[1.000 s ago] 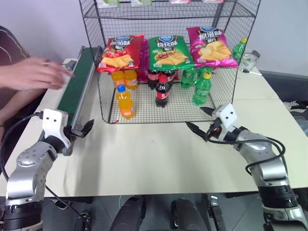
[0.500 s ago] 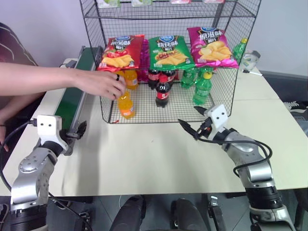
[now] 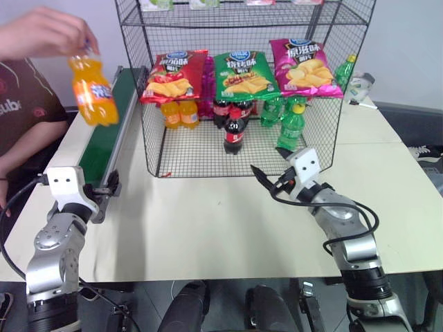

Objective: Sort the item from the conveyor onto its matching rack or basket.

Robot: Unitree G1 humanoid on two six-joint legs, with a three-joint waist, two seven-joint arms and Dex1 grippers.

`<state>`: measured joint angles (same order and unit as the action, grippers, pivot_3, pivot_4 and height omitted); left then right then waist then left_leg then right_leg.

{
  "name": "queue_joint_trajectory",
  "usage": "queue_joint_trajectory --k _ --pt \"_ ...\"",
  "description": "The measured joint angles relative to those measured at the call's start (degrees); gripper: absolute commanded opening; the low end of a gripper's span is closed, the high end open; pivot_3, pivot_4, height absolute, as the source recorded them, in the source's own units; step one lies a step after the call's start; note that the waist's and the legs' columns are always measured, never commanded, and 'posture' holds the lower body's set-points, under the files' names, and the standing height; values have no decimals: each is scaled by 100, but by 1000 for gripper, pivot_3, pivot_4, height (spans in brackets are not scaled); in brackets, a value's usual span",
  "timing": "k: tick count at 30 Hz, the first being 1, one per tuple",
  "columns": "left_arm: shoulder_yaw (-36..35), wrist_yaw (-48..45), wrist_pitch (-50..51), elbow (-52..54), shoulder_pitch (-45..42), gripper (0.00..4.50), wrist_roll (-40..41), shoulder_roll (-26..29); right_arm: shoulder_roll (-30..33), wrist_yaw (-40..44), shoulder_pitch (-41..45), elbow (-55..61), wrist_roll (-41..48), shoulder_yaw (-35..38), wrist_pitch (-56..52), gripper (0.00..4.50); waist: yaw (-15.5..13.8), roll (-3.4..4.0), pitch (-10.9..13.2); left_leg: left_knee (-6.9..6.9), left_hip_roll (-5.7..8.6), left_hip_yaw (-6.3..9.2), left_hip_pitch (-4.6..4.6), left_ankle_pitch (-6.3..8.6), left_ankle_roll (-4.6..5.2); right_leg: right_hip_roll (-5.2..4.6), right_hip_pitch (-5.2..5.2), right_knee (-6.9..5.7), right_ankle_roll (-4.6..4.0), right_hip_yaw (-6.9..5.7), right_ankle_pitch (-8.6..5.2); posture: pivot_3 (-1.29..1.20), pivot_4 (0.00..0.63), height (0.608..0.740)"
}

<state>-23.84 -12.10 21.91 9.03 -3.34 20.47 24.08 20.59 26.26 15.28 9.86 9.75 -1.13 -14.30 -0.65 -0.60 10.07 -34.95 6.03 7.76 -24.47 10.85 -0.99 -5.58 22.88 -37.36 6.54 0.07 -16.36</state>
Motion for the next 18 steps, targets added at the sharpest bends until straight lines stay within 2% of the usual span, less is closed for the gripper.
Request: queue_joint_trajectory --k 18 --pt "2 348 -25 12 2 4454 -299 -54 -61 160 99 0 107 -102 -456 4500 0 0 0 -1 0 0 0 0 0 0 0 0 0 -1 0 0 150 740"
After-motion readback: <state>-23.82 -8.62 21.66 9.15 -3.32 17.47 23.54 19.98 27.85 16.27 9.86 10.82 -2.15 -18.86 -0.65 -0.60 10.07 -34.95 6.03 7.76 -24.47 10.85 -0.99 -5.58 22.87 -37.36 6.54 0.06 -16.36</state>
